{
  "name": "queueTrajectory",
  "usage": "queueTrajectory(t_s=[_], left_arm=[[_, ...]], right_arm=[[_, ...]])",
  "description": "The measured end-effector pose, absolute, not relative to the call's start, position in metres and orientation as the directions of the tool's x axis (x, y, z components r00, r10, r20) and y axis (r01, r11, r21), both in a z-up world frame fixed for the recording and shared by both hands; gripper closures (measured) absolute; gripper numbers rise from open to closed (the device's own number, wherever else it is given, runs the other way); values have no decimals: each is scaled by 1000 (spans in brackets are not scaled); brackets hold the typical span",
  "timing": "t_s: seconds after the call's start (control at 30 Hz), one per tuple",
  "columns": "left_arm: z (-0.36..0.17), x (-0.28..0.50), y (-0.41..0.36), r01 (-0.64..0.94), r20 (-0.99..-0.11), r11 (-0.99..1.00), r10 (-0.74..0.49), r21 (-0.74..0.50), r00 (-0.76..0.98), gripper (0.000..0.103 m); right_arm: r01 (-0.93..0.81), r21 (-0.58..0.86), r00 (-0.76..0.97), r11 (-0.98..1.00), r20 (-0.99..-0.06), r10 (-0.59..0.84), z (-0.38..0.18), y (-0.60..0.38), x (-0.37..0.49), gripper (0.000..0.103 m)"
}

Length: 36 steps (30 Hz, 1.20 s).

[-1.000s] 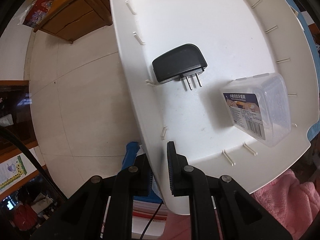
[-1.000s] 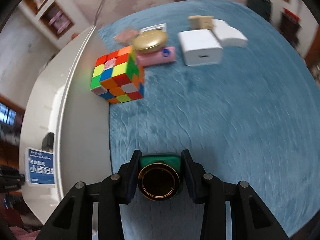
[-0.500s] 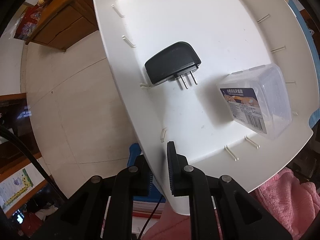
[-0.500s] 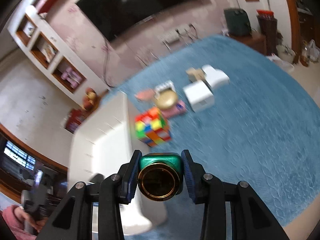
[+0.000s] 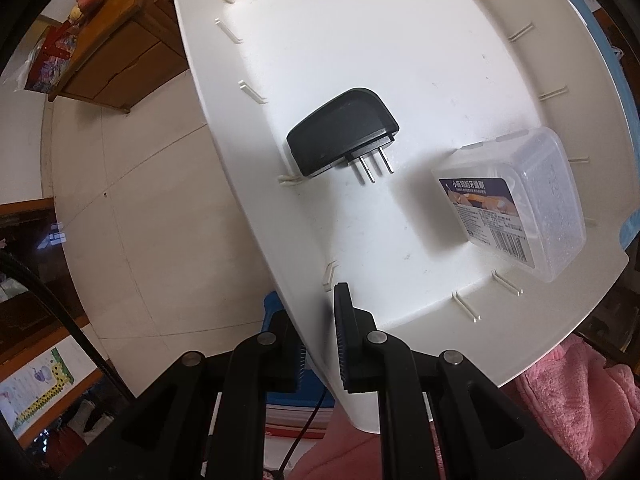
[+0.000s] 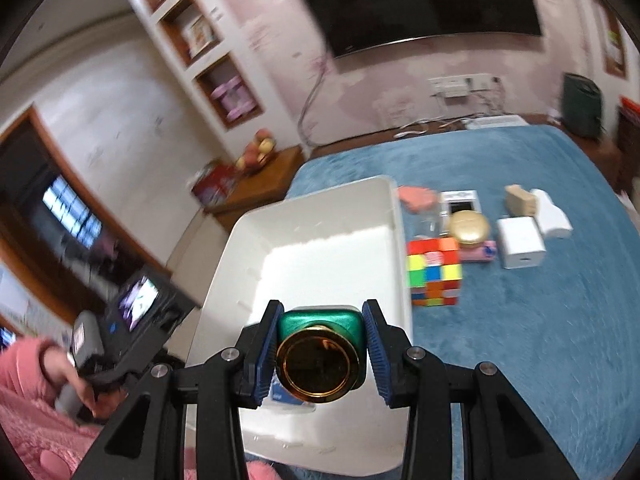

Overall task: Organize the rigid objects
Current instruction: 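Lift the green jar and carry it toward the tray with the right gripper, then lower the green jar into the tray and open the right gripper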

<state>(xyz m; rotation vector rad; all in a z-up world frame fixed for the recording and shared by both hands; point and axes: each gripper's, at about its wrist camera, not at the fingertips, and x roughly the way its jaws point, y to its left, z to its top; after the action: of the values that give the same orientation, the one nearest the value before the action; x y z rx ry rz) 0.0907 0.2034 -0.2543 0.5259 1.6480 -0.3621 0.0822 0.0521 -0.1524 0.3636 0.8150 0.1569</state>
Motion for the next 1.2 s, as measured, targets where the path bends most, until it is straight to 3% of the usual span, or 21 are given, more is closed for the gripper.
queueTrajectory(t_s=[0.4, 0.6, 1.2], left_arm=[[-257, 97, 211, 506, -986, 860, 131, 63, -99, 90], [-257, 102, 217, 462, -987, 886, 111, 44, -118, 90], [-261, 108, 219, 430, -984, 903, 101, 27, -150, 90]], right_arm=[[-110, 314, 627, 943, -714, 311, -154, 77, 89, 62], [-119, 283, 623, 952, -725, 293, -153, 61, 94, 46], [-407, -104, 543, 907, -826, 149, -167, 6, 139, 30]])
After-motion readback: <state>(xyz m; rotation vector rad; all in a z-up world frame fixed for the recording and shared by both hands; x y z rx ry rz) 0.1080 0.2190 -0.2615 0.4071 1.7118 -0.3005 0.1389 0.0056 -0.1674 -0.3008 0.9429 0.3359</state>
